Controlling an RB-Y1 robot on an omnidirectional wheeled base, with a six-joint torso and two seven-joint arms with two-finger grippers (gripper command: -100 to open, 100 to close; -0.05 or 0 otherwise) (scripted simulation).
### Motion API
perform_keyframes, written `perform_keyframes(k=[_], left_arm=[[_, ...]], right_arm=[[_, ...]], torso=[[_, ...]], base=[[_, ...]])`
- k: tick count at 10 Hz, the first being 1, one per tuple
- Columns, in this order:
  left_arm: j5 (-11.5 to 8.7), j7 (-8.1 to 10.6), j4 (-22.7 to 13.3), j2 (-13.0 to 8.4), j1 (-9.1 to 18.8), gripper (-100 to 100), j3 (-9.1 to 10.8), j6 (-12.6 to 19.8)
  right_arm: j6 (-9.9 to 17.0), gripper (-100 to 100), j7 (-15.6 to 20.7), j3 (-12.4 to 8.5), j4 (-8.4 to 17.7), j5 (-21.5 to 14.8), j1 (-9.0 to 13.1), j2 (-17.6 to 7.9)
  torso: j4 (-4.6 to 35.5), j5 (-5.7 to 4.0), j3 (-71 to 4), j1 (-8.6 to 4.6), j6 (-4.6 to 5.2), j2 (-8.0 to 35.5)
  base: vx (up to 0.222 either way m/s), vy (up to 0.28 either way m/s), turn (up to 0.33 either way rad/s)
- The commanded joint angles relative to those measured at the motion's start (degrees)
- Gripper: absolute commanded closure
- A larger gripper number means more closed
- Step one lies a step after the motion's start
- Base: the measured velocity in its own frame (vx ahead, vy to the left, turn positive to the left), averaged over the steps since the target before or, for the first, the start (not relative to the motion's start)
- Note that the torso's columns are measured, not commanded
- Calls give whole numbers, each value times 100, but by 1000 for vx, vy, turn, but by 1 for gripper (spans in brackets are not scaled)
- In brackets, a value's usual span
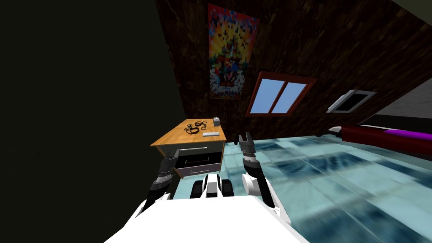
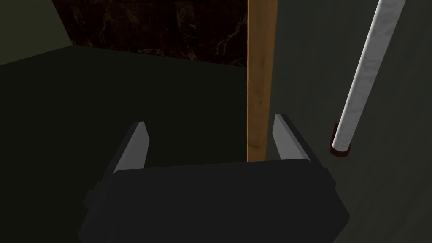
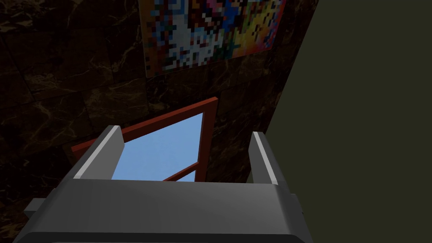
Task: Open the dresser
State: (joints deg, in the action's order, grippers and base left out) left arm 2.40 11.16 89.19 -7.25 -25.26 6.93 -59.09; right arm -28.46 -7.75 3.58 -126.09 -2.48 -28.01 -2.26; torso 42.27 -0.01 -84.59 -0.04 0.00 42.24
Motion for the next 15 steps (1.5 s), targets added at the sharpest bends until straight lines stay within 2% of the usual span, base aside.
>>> perform_keyframes(k=[1, 2, 4, 5, 8, 10, 15], left_arm=[[-10, 28, -404, -3, 14, -100, 28, -319], [-10, 28, -422, -3, 14, -100, 28, -319], [-27, 46, -803, 9, 20, -100, 44, -663], [-27, 46, -895, 9, 20, -100, 44, -665], [-81, 58, -1499, 32, 30, -100, 53, -1137], [-81, 58, -1580, 32, 30, -100, 53, -1137], [-166, 56, -2203, 59, 37, -100, 49, -1561]], right_arm=[[0, 0, 0, 0, 0, 0, 0, 0], [0, 0, 0, 0, 0, 0, 0, 0], [0, 0, 0, 0, 0, 0, 0, 0], [0, 0, 0, 0, 0, 0, 0, 0], [0, 0, 0, 0, 0, 0, 0, 0], [0, 0, 0, 0, 0, 0, 0, 0], [0, 0, 0, 0, 0, 0, 1, 0]], torso=[[-1, 0, -1, -1, 0, 0], [-2, 0, -3, 0, 0, -6], [1, 3, 2, 9, 0, 3], [-10, 13, -11, 24, 16, -30], [-56, 49, -45, 38, 34, -102], [-51, 48, -25, 28, 27, -66], [-54, 60, -12, 27, 26, -55]], base=[[111, -22, -9], [97, -11, -2], [112, -2, 0], [69, -9, 12], [97, -8, -19], [8, -15, 38], [0, 0, 1]])
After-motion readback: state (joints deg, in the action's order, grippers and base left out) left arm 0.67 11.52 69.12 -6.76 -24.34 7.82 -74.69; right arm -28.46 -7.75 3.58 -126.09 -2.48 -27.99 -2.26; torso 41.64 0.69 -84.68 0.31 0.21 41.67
